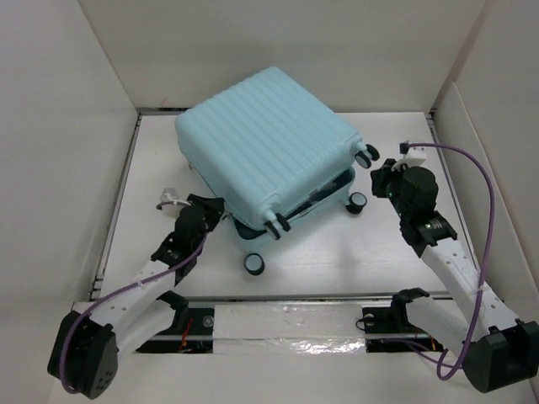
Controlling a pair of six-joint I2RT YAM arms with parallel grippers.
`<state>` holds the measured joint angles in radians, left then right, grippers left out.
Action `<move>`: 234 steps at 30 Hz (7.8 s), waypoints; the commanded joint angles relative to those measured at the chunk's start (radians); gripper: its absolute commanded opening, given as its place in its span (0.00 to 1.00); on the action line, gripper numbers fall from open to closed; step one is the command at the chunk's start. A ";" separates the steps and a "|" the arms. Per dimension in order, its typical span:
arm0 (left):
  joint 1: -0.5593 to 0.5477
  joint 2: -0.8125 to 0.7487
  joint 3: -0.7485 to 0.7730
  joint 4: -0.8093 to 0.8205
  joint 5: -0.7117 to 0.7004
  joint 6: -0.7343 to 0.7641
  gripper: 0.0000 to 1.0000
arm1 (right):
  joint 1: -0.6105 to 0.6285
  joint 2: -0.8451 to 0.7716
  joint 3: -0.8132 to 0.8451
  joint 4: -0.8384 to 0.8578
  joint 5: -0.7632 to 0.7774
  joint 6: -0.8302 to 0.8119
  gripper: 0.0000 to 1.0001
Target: Pack the luggage
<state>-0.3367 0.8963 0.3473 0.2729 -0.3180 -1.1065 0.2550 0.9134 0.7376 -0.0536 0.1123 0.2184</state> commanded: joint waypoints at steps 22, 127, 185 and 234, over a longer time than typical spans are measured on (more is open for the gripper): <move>0.091 0.458 0.809 -0.044 0.289 0.310 0.68 | -0.042 0.127 -0.062 0.034 -0.095 0.078 0.00; -0.154 -0.427 -0.139 -0.265 0.224 0.355 0.43 | 0.352 0.004 -0.477 0.612 -0.370 -0.043 0.35; -0.472 0.181 0.093 0.395 0.151 0.339 0.24 | 1.142 0.486 0.037 0.520 0.427 0.256 0.00; 0.009 0.455 0.239 0.261 0.485 0.113 0.51 | 0.978 0.548 0.270 0.266 0.135 0.013 0.00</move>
<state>-0.1299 1.4460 0.6773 0.4801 -0.0242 -0.9821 1.1896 1.4220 0.8391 0.0486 0.4496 0.2703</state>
